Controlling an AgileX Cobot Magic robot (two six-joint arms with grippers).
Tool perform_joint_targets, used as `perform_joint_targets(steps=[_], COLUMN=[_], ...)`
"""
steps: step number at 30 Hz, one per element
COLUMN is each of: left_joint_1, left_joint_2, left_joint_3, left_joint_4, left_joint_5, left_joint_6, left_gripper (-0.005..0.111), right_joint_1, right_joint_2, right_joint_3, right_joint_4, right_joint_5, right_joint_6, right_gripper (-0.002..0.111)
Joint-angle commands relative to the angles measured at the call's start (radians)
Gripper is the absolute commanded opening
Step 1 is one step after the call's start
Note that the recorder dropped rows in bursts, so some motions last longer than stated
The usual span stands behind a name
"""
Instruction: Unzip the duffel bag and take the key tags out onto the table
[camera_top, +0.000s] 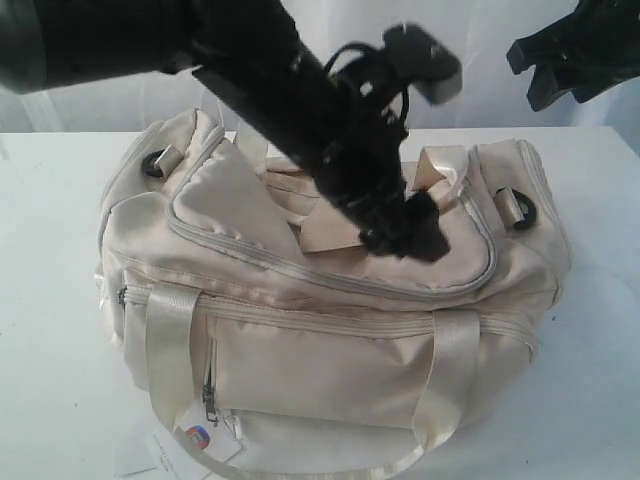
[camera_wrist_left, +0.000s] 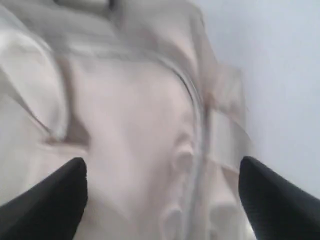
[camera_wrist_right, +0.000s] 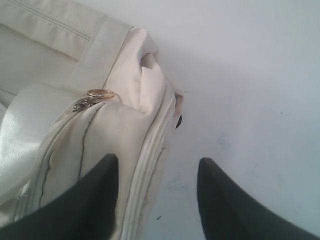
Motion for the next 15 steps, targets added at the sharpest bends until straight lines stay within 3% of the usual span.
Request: perform_joint_targets(steps=[1, 3, 5, 12, 15], left_joint_1=[0.000, 0.004, 0.010, 0.014, 0.014], left_joint_2=[0.002, 0.027, 0.065, 0.188, 0.224], left_joint_3=[-0.041, -0.051, -0.067, -0.116, -0.133], left_joint_4=[-0.018, -0.018, -0.018, -0.020, -0.032], left_joint_5=[-0.270, -0.347, -0.368, -0.384, -0.409], left_joint_6=[-0.064, -0.087, -0.091, -0.101, -0.129], left_gripper=[0.076, 0.066, 0.063, 0.077, 0.078], right_joint_1=[-0.007, -0.007, -0.007, -0.007, -0.007], right_joint_2=[-0.002, -0.002, -0.002, -0.002, -0.002], right_joint_3=[-0.010, -0.010, -0.010, -0.010, -0.010], right_joint_4=[0.001, 0.001, -0.001, -0.001, -0.001], right_joint_5=[-0.004, 0.000, 0.004, 0.004, 0.004], right_joint_6=[0.004, 0.004, 0.004, 0.004, 0.004], right_gripper=[0.046, 0.046, 0.046, 0.046, 0.046])
